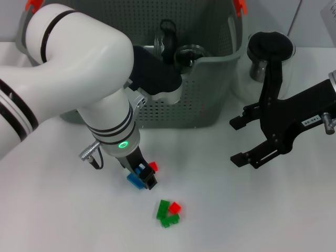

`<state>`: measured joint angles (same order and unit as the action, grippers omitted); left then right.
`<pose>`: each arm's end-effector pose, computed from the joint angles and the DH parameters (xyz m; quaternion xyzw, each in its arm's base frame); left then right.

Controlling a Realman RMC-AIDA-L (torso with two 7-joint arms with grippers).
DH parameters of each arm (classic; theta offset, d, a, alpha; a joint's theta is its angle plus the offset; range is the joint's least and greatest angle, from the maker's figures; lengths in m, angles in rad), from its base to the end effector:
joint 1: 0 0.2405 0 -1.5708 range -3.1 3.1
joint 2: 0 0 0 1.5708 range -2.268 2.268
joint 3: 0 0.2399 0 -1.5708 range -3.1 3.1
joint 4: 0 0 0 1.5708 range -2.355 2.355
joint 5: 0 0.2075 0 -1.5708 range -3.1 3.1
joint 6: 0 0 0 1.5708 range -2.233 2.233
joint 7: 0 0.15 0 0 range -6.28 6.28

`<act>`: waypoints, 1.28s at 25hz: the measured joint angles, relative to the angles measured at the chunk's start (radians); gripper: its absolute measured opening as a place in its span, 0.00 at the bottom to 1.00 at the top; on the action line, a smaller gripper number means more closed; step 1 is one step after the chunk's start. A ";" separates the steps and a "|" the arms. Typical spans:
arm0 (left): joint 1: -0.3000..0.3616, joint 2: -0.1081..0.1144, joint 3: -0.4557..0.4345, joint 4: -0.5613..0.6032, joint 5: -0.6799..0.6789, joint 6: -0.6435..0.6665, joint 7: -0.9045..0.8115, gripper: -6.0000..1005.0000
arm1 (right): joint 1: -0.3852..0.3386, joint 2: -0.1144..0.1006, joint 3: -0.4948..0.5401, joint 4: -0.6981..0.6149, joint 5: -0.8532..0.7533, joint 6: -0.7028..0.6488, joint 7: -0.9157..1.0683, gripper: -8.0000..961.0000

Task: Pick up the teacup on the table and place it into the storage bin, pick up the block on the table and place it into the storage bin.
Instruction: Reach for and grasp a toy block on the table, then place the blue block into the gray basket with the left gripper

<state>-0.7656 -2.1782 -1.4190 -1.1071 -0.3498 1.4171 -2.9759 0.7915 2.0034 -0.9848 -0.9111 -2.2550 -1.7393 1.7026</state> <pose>-0.1540 0.3345 -0.0854 -0.8691 -0.3482 0.2843 0.2062 0.1610 0.3560 0.0190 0.9958 -0.0904 -0.0079 0.0145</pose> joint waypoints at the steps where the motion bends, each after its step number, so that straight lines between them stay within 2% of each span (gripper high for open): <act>1: 0.000 0.000 0.000 0.000 0.000 0.000 0.000 0.74 | 0.000 0.000 0.000 0.000 0.000 0.000 0.000 0.99; 18: -0.009 0.003 0.005 0.002 0.000 0.027 0.002 0.40 | -0.001 0.000 0.001 0.000 0.002 0.003 -0.002 0.99; 23: 0.005 0.007 -0.014 -0.048 -0.001 0.062 0.012 0.41 | -0.001 0.000 0.002 0.000 0.003 0.003 -0.002 0.99; 26: 0.038 0.007 -0.086 -0.132 -0.014 0.116 0.057 0.42 | -0.002 0.000 0.005 0.000 0.003 0.002 -0.001 0.99; 28: 0.072 0.006 -0.167 -0.206 -0.046 0.159 0.107 0.42 | -0.002 0.001 0.012 0.001 0.003 0.000 -0.001 0.99; 32: 0.126 0.009 -0.378 -0.315 -0.221 0.245 0.229 0.43 | -0.003 0.003 0.026 0.006 0.003 -0.005 -0.001 0.99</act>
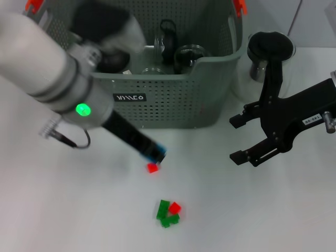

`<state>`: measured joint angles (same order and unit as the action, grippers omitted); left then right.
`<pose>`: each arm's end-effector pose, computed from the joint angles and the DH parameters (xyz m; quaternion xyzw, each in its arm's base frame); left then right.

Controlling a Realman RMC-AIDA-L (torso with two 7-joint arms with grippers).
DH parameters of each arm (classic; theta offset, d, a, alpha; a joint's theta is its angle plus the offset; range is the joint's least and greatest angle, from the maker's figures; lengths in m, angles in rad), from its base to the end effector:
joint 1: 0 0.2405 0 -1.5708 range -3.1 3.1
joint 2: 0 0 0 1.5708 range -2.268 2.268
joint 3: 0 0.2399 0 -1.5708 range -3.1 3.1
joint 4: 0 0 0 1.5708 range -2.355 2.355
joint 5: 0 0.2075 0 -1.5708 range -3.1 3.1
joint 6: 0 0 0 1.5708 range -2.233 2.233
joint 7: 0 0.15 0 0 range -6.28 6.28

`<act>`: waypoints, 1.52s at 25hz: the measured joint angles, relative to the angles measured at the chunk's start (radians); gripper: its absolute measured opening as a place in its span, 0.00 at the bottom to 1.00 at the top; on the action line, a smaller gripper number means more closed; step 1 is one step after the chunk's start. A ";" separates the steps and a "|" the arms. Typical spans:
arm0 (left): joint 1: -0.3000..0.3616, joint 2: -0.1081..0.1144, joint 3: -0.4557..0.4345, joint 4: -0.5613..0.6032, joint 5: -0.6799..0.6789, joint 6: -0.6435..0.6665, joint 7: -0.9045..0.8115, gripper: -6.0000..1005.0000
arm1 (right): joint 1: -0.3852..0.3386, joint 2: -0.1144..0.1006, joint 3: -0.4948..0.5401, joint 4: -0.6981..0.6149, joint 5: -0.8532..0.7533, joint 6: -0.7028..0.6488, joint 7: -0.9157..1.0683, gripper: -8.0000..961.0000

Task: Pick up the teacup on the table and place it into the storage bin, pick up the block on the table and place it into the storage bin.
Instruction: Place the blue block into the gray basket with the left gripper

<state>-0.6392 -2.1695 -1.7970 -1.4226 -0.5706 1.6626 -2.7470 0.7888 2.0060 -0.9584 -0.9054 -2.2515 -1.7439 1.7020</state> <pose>-0.1310 0.3301 -0.0138 -0.9007 -0.3936 0.1277 0.1327 0.1619 0.3560 0.0206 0.9949 -0.0986 -0.0201 0.0120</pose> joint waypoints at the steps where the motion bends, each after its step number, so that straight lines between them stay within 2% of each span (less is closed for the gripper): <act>1: 0.006 0.000 -0.064 -0.013 -0.054 0.022 0.035 0.43 | 0.000 0.000 0.003 0.002 0.000 -0.001 0.000 0.99; 6: 0.006 0.011 -0.321 -0.020 -0.257 0.083 0.161 0.44 | 0.000 0.001 0.014 0.016 0.002 -0.002 0.000 0.99; 9: -0.009 0.026 -0.386 -0.014 -0.297 0.078 0.187 0.45 | 0.000 0.002 0.019 0.022 0.003 -0.001 0.003 0.99; 11: -0.049 0.059 -0.454 0.013 -0.315 0.022 0.208 0.45 | 0.000 0.002 0.025 0.023 0.003 -0.001 0.007 0.99; 14: -0.095 0.099 -0.483 0.083 -0.311 -0.063 0.216 0.46 | 0.000 0.002 0.031 0.030 0.003 -0.002 0.015 0.99; 16: -0.142 0.145 -0.481 0.191 -0.302 -0.161 0.219 0.46 | 0.000 0.003 0.032 0.034 0.003 -0.002 0.020 0.98; 17: -0.178 0.181 -0.470 0.293 -0.289 -0.241 0.219 0.46 | 0.000 0.004 0.033 0.035 0.003 -0.002 0.022 0.98; 18: -0.178 0.181 -0.470 0.293 -0.289 -0.241 0.219 0.46 | 0.000 0.005 0.034 0.035 0.003 -0.002 0.024 0.98; 19: -0.199 0.199 -0.464 0.348 -0.279 -0.283 0.220 0.46 | 0.000 0.007 0.035 0.035 0.003 -0.002 0.026 0.98; 21: -0.233 0.218 -0.459 0.426 -0.247 -0.331 0.220 0.47 | 0.000 0.010 0.037 0.035 0.003 -0.002 0.028 0.98; 23: -0.252 0.219 -0.458 0.457 -0.208 -0.356 0.220 0.47 | 0.000 0.012 0.038 0.035 0.003 0.000 0.032 0.98; 29: -0.253 0.178 -0.439 0.383 -0.092 -0.385 0.213 0.48 | 0.001 0.016 0.038 0.036 0.003 0.003 0.039 0.99; 35: -0.242 0.161 -0.443 0.302 -0.028 -0.368 0.207 0.62 | 0.007 0.018 0.041 0.036 0.003 0.005 0.041 0.98; 38: -0.223 0.159 -0.441 0.209 -0.035 -0.280 0.212 0.69 | 0.009 0.021 0.052 0.036 0.003 0.009 0.041 0.98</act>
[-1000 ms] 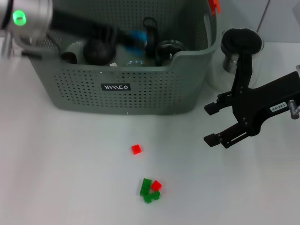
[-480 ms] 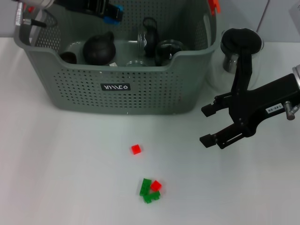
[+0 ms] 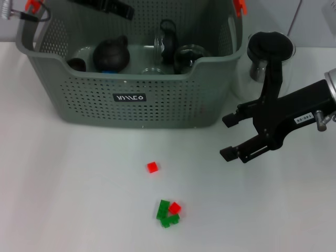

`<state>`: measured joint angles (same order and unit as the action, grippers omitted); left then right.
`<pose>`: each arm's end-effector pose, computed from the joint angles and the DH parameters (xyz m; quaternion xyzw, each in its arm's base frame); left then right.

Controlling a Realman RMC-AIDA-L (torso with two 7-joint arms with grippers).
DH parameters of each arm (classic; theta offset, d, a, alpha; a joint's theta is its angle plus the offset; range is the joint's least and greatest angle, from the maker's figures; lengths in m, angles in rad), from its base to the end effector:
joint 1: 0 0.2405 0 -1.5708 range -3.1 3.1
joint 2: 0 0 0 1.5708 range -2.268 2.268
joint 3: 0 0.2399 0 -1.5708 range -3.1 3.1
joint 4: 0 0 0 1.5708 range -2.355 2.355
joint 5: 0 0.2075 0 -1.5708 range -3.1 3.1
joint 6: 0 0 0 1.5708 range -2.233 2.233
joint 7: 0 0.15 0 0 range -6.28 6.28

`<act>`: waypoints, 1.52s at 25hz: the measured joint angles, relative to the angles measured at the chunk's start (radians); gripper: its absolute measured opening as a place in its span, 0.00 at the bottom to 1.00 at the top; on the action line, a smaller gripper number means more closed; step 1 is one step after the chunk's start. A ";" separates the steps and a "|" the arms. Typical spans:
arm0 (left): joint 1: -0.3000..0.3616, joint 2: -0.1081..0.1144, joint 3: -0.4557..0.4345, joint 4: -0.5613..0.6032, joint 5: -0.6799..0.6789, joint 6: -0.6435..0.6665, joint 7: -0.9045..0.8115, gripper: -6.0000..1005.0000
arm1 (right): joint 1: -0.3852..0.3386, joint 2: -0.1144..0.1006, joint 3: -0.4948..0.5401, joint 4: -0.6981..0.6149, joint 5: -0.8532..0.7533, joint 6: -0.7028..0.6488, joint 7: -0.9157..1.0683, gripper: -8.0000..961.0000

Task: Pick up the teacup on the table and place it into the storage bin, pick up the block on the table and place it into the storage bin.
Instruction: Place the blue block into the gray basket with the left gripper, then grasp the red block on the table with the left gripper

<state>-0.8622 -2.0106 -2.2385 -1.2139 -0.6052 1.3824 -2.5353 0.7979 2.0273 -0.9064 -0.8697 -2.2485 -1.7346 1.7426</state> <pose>-0.1232 0.4387 0.0954 -0.8786 -0.3628 -0.0443 0.3075 0.1600 0.3561 0.0143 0.9892 -0.1379 -0.0483 0.0136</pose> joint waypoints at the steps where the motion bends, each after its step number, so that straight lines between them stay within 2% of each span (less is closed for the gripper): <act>1: 0.010 -0.005 0.001 -0.046 -0.005 0.043 0.007 0.71 | 0.001 0.001 0.006 0.000 0.001 0.000 0.000 0.98; 3: 0.036 -0.017 0.003 -0.146 -0.019 0.141 0.032 0.77 | 0.002 0.002 0.015 0.000 0.006 -0.001 0.000 0.98; 7: 0.114 -0.060 0.007 -0.367 -0.106 0.362 0.119 0.92 | 0.003 0.006 0.010 0.006 0.013 -0.011 0.005 0.98; 12: 0.210 -0.114 0.034 -0.488 -0.165 0.510 0.213 0.94 | 0.002 0.008 -0.011 0.014 0.009 -0.023 0.009 0.98; 15: 0.260 -0.138 0.063 -0.469 -0.158 0.515 0.276 0.94 | -0.003 0.010 -0.021 0.022 0.008 -0.025 0.011 0.99; 19: 0.293 -0.154 0.105 -0.398 -0.153 0.494 0.348 0.94 | -0.009 0.007 -0.022 0.023 0.006 -0.027 0.013 0.99; 26: 0.291 -0.153 0.251 -0.229 -0.096 0.354 0.430 0.94 | -0.015 -0.009 -0.020 0.025 0.005 -0.028 0.014 0.99; 35: 0.283 -0.159 0.521 -0.205 0.055 0.176 0.435 0.93 | -0.022 -0.013 -0.013 0.025 0.005 -0.026 0.014 0.99; 38: 0.271 -0.160 0.586 -0.173 0.094 0.118 0.414 0.93 | -0.025 -0.011 -0.007 0.026 0.006 -0.025 0.014 0.98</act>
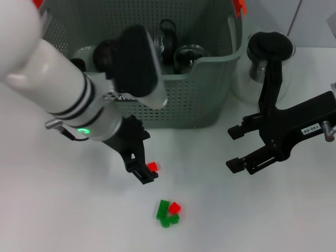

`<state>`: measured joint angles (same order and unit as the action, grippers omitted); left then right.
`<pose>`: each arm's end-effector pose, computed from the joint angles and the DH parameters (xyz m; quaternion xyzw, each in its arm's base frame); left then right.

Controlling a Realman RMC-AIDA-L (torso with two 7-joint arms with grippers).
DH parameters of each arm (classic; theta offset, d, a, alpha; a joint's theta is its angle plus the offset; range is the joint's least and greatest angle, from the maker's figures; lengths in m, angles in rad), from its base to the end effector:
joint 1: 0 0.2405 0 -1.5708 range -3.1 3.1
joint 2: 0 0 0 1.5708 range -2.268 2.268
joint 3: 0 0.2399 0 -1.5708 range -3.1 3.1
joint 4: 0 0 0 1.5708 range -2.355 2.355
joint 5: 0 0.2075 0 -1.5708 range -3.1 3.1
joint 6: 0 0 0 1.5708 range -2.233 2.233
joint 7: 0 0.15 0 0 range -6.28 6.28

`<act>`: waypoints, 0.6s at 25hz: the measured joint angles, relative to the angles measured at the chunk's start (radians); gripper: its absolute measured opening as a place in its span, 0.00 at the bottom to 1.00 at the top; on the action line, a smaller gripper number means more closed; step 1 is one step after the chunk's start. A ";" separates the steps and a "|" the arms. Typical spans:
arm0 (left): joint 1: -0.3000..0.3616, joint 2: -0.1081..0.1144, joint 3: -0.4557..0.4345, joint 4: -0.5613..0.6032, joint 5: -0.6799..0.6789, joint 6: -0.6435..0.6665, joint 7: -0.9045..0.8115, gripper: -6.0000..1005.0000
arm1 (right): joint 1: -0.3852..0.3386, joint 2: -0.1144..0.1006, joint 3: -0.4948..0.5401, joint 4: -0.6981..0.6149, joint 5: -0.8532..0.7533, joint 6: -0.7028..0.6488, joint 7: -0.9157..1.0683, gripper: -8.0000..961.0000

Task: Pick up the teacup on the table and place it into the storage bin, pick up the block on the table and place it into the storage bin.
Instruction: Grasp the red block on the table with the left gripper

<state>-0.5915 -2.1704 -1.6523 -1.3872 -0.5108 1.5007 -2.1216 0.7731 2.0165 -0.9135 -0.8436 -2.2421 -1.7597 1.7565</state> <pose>-0.1435 0.3323 -0.0371 -0.9719 -0.0641 0.1939 0.1172 0.1721 0.3472 0.0140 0.9848 -0.1639 -0.0468 0.0322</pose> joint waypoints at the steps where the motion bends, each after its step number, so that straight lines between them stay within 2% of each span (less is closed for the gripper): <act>1: -0.009 0.000 0.011 0.017 0.007 -0.013 -0.011 0.93 | 0.000 0.001 0.003 0.000 0.000 0.000 0.000 0.98; 6: -0.059 0.000 0.017 0.111 0.014 -0.051 -0.058 0.93 | -0.005 0.004 0.007 0.000 0.001 0.000 0.002 0.98; 15: -0.082 -0.002 0.048 0.167 0.037 -0.094 -0.167 0.93 | -0.004 0.005 0.008 0.000 0.004 0.005 0.002 0.98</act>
<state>-0.6731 -2.1721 -1.6040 -1.2201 -0.4742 1.4070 -2.2888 0.7688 2.0218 -0.9055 -0.8436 -2.2382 -1.7551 1.7580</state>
